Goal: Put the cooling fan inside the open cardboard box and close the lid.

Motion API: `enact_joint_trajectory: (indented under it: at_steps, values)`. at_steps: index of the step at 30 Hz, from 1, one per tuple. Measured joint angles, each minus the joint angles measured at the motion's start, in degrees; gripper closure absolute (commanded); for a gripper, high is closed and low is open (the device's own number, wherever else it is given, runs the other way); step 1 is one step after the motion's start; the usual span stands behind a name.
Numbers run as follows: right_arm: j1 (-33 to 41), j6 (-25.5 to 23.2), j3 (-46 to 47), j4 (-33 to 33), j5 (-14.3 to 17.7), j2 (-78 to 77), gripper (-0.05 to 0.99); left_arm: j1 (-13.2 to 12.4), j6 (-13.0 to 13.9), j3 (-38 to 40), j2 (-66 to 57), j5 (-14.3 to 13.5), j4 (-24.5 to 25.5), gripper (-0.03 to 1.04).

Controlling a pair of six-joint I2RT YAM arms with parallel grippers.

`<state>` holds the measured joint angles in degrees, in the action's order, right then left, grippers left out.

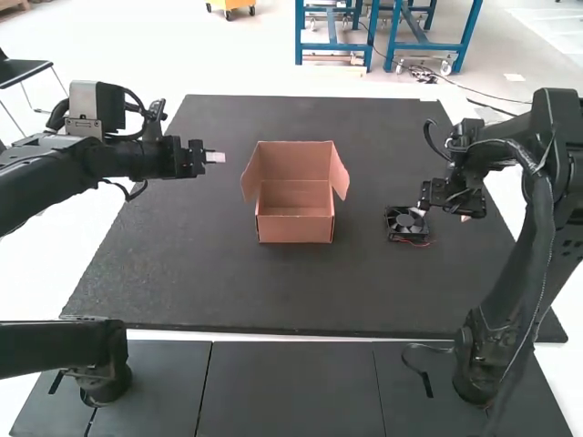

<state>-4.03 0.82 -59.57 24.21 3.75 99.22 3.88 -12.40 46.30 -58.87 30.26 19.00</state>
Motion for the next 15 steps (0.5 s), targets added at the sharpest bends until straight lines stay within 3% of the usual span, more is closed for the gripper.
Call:
enact_joint_trajectory:
  at_steps: [15]
  values:
    - [-0.02, 2.10, -1.66, 0.28, 0.81, 5.55, 0.03, -0.02, 0.00, 1.51, 0.02, 0.00, -0.37, 0.08]
